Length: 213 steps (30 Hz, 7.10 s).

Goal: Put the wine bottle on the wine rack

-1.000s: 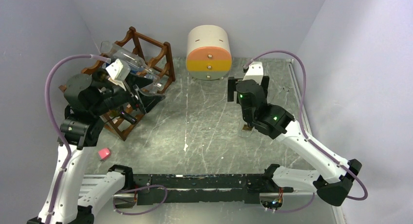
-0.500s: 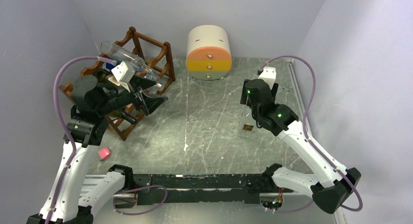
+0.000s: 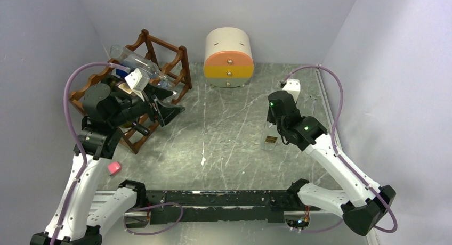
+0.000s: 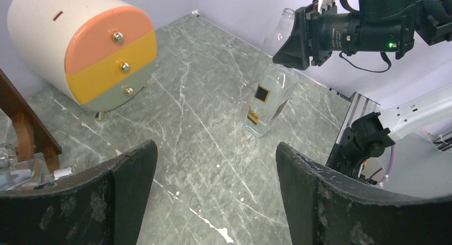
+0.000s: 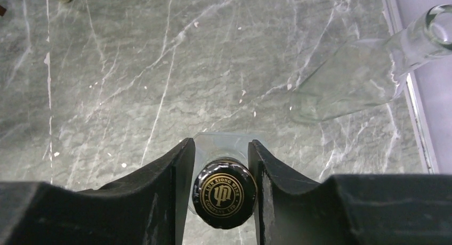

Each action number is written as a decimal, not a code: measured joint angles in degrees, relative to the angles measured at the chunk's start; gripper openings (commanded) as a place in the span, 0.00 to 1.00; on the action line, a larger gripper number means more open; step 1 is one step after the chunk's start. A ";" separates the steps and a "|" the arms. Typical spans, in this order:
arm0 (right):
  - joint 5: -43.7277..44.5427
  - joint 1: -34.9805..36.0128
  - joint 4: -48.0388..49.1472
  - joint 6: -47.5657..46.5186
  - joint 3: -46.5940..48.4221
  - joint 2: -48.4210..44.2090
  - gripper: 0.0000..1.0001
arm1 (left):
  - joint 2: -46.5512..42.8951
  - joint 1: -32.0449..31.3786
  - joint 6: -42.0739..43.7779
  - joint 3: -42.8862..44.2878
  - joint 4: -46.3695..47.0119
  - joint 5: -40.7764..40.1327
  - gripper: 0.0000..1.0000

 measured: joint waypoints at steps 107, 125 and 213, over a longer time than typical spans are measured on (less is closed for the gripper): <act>-50.71 -0.20 -6.73 -21.00 26.25 6.25 0.75 | 16.57 -30.53 95.43 -6.14 16.96 -28.72 0.07; -49.75 5.97 -10.10 -22.10 24.20 15.32 0.63 | 20.09 -29.07 104.74 -3.02 9.05 -30.03 0.07; -41.46 17.51 10.12 -20.61 59.93 56.26 0.00 | 14.56 22.40 -17.66 16.87 5.88 -41.42 0.98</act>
